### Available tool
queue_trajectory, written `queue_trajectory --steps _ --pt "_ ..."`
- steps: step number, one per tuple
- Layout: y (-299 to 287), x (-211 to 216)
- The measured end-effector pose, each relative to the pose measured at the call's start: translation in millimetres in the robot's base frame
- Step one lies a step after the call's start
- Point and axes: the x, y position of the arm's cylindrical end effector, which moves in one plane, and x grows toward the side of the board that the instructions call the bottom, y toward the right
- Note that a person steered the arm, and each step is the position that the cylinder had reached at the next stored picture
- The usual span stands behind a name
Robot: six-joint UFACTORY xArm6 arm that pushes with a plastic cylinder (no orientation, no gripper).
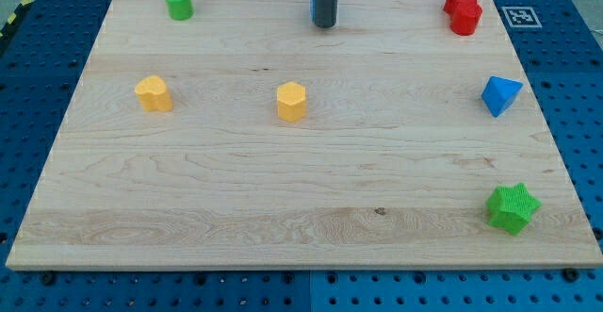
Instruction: Move the green circle to the center
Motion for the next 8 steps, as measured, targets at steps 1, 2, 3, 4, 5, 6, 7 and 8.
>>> queue_trajectory --steps 1,2,3,4,5,6,7,8 --pt "0 -2" --pt "-2 -1" --pt "-24 12" --pt "-54 21" --pt "-83 2" --pt "-125 -15" --pt "-166 -37" --pt "-169 -66"
